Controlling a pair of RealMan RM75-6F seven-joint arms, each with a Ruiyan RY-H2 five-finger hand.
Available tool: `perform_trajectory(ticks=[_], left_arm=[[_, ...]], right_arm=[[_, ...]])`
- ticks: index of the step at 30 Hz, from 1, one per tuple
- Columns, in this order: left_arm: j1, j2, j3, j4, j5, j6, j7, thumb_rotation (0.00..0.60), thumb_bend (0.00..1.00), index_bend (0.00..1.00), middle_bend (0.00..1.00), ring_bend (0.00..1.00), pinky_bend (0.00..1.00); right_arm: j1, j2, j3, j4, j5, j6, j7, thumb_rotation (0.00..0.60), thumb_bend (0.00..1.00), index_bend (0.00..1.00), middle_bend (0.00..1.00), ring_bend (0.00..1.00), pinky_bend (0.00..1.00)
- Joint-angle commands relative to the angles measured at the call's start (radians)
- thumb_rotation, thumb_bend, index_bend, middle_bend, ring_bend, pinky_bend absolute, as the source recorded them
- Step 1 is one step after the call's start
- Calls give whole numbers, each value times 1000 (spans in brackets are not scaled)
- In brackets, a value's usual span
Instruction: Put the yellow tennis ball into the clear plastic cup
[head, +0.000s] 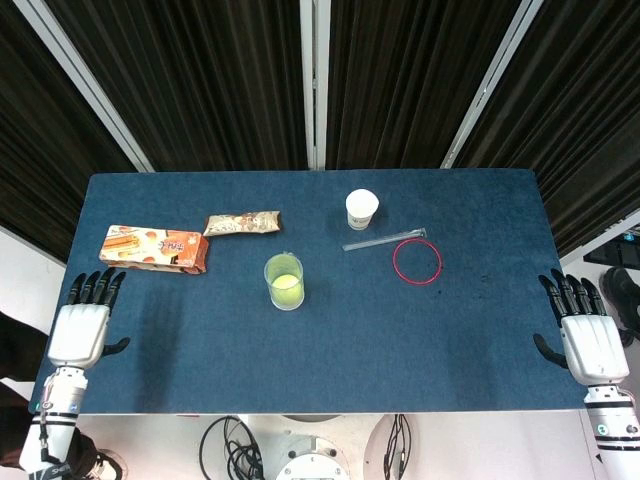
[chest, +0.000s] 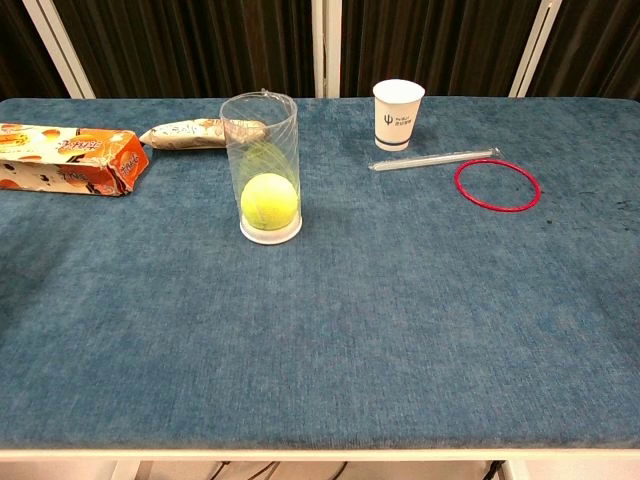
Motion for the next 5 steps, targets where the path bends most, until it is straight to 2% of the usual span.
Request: perform_trajectory(ticks=[1, 5], left_arm=[[33, 7, 9, 25, 36, 29, -42, 600, 91, 1, 0, 0, 0], [57, 13, 9, 42, 64, 46, -78, 600, 91, 1, 0, 0, 0]], right_arm=[[0, 1, -2, -3, -4, 3, 1, 600, 209, 0, 0, 0, 0], [1, -3, -2, -1, -7, 7, 3, 600, 209, 0, 0, 0, 0]])
